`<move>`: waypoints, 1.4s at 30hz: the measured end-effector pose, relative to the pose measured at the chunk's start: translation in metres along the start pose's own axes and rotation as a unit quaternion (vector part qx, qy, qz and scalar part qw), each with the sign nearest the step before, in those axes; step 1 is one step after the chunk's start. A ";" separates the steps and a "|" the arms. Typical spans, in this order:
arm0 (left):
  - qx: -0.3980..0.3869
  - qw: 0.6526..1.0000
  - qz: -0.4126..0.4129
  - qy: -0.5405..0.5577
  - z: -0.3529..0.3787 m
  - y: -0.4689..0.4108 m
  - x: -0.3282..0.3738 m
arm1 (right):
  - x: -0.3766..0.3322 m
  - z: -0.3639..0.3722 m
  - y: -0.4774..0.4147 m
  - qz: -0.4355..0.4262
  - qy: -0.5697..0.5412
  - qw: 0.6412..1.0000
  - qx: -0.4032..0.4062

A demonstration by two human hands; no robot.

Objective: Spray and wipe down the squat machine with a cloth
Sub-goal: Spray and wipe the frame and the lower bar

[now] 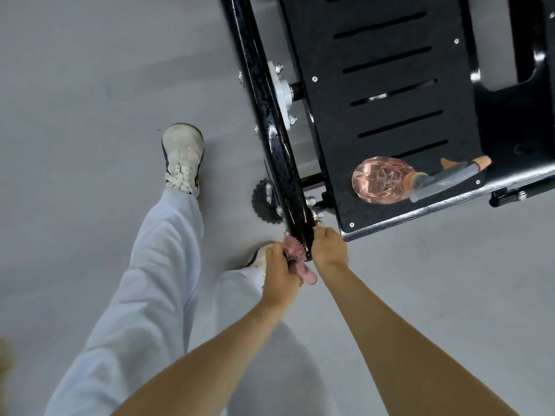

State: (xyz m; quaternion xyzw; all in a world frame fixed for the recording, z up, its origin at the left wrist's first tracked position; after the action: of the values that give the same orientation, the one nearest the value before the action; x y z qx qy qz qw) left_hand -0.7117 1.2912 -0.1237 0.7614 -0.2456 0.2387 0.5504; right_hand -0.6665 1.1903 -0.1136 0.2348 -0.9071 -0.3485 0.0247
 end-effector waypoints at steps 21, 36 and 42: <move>0.087 0.977 -0.188 -0.041 -0.015 -0.159 0.096 | -0.086 -0.002 0.007 -0.151 0.129 0.976 0.090; 0.001 0.973 -0.217 -0.076 -0.042 -0.234 0.185 | -0.236 -0.003 -0.005 -0.195 0.030 0.978 0.071; 0.055 0.955 -0.283 0.064 -0.058 -0.285 0.231 | -0.290 -0.003 -0.018 -0.202 0.063 0.975 0.073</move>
State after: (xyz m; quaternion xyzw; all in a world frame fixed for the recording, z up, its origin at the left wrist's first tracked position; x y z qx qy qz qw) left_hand -0.3593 1.3982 -0.1665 0.8119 0.0294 0.1348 0.5672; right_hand -0.4005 1.3048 -0.0885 0.4355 -0.8606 -0.2641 -0.0062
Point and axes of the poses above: each hand's wrist, its own y-axis away from the middle knuckle, its own z-axis out of the palm, x = y × z, the point moved 4 cm from there along -y, towards the middle knuckle, and after that the axes turned 15 degrees about x, right-handed, at the moved point
